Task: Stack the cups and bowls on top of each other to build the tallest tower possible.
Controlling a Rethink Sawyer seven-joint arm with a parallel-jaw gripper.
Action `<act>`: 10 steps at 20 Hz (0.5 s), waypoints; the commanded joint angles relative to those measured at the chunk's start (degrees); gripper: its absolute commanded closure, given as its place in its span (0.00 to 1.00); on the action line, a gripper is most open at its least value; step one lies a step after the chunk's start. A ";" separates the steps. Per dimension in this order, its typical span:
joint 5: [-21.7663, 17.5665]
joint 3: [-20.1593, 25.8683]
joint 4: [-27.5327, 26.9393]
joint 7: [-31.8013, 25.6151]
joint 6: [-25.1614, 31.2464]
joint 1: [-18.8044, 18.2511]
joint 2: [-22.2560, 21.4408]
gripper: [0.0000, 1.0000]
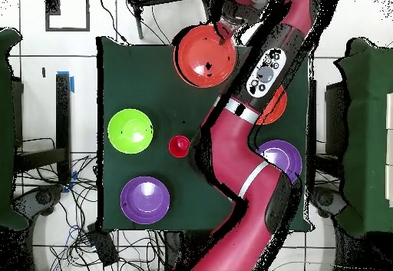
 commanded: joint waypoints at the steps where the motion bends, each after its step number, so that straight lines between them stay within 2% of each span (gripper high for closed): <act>1: -0.26 -11.01 -4.67 3.07 3.25 0.60 -1.50 1.00; 10: -3.26 -8.04 -6.09 1.41 7.25 0.47 -0.70 1.00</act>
